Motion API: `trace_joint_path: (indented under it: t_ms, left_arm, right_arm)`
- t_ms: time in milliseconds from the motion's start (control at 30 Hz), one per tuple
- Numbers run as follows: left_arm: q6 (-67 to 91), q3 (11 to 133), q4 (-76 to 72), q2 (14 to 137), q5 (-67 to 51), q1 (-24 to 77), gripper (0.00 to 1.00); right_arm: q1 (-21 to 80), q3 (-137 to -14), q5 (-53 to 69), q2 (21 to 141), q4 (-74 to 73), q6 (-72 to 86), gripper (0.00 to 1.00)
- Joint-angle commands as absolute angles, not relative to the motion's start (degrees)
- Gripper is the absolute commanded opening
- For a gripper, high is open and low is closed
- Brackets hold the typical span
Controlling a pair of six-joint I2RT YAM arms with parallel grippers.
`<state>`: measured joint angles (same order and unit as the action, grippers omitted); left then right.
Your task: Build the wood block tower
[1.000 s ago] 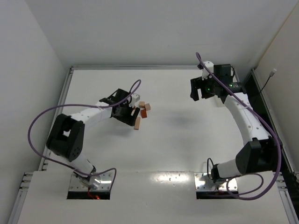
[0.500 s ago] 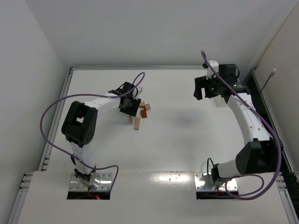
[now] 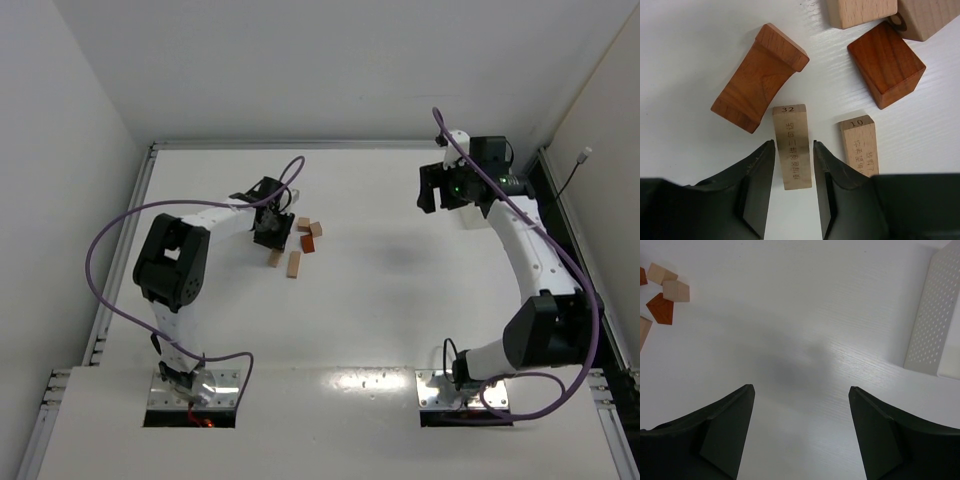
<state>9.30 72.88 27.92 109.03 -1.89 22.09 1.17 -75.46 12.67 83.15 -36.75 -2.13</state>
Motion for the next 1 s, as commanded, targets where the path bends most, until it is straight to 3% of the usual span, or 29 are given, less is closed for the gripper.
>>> trace_joint_path:
  t_ms: [0, 133, 233, 367, 400, 500, 767, 967]
  left_arm:
    - [9.32, 72.34, 28.04, 109.25, -1.85, 21.18, 0.33]
    - [9.32, 72.33, 28.04, 109.25, -2.45, 21.18, 0.27]
    - [9.32, 72.33, 28.73, 110.47, -3.6, 20.13, 0.28]
    - [8.61, 71.81, 28.74, 110.48, -6.06, 20.13, 0.42]
    - [8.09, 71.2, 28.74, 110.48, -6.85, 19.6, 0.51]
    - [8.09, 69.88, 28.74, 108.98, -8.53, 19.6, 0.63]
    - [7.56, 66.19, 28.13, 103.98, -14.75, 19.6, 0.63]
    - [7.56, 62.85, 26.46, 100.55, -18.54, 19.6, 0.73]
  right_arm:
    - [0.88, -78.57, 13.89, 83.84, -36.3, -2.11, 0.72]
    - [0.88, -78.57, 13.89, 83.85, -35.77, -2.11, 0.72]
    - [0.88, -78.57, 13.89, 84.37, -35.77, -2.11, 0.72]
    - [0.88, -78.57, 13.89, 84.38, -35.77, -2.11, 0.72]
    - [0.88, -78.57, 13.89, 84.38, -35.77, -2.11, 0.72]
    - [0.88, -77.96, 13.89, 84.38, -35.77, -2.11, 0.72]
    - [0.88, -77.44, 14.41, 84.38, -35.24, -2.11, 0.72]
    - [0.88, -76.9, 14.94, 83.24, -35.24, -2.11, 0.72]
